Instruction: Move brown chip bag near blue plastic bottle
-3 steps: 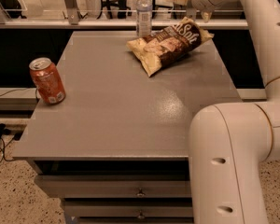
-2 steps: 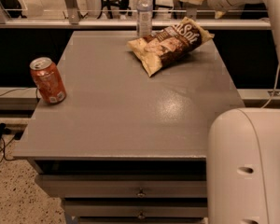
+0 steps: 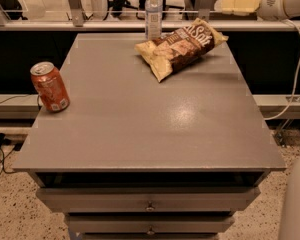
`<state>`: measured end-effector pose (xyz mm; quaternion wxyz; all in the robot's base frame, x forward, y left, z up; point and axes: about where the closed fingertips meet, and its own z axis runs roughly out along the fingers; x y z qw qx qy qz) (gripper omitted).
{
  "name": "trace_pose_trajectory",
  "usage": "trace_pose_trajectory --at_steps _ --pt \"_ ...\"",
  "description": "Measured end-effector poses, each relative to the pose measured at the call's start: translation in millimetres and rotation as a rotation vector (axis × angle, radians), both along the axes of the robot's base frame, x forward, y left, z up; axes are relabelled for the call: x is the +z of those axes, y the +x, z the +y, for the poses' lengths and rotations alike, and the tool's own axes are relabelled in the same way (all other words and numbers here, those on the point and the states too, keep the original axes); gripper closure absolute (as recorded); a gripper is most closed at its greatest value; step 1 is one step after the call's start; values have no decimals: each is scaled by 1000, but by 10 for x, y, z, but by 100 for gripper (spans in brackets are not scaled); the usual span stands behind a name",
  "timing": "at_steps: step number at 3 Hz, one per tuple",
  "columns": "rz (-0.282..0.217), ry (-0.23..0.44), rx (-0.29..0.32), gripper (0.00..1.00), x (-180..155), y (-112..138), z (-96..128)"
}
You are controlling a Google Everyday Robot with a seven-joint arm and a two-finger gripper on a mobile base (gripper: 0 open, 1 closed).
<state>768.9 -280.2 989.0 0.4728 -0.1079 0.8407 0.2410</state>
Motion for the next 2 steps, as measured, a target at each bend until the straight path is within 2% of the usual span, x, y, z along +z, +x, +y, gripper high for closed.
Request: trace_pose_trajectory --at_steps 1,2 --pt "-49 -110 150 0 -68 -704 -16" --pt "-56 -125 165 0 -139 -632 30"
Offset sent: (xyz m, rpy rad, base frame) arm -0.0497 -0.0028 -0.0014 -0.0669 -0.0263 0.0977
